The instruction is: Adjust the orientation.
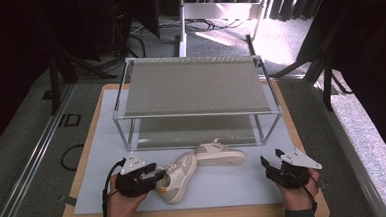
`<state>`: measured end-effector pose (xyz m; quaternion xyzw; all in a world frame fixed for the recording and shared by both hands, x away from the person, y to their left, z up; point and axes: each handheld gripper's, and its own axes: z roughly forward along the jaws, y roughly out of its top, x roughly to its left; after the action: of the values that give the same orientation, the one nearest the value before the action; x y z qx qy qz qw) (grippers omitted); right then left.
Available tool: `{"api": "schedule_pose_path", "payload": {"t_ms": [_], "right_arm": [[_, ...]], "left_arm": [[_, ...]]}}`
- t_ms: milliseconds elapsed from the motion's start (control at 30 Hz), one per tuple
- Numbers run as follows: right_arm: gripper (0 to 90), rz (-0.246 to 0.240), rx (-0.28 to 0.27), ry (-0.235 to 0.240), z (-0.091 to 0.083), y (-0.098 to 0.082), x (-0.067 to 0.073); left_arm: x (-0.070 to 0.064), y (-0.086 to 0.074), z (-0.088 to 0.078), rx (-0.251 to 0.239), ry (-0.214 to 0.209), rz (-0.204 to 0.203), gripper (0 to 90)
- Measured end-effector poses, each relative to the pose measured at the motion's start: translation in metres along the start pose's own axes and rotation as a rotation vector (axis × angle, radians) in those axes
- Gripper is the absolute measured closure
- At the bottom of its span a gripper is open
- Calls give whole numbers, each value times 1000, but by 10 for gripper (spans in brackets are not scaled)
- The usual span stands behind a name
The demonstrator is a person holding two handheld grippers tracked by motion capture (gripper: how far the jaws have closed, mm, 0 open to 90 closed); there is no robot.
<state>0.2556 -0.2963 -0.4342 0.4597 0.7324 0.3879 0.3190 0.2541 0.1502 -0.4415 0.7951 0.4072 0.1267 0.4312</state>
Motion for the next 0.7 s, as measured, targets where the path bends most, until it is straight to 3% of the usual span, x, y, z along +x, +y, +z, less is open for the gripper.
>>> {"api": "schedule_pose_path", "payload": {"t_ms": [100,300,367,533,633,700], "right_arm": [[401,0,-3,-1,0,0,0],[399,-4,0,1,1,0,1],[399,-7,0,1,2,-1,1],[398,-6,2,1,2,-1,1],[398,-6,0,1,2,-1,1],[398,-6,3,2,2,-1,1]], "left_arm": [[1,-1,6,17,-9,0,565],[1,-4,15,42,-19,9,676],[1,-4,15,35,-40,5,747],[3,-4,10,-17,-86,-35,795],[2,-1,5,-26,-59,-26,801],[4,-1,2,-37,-37,-45,803]]}}
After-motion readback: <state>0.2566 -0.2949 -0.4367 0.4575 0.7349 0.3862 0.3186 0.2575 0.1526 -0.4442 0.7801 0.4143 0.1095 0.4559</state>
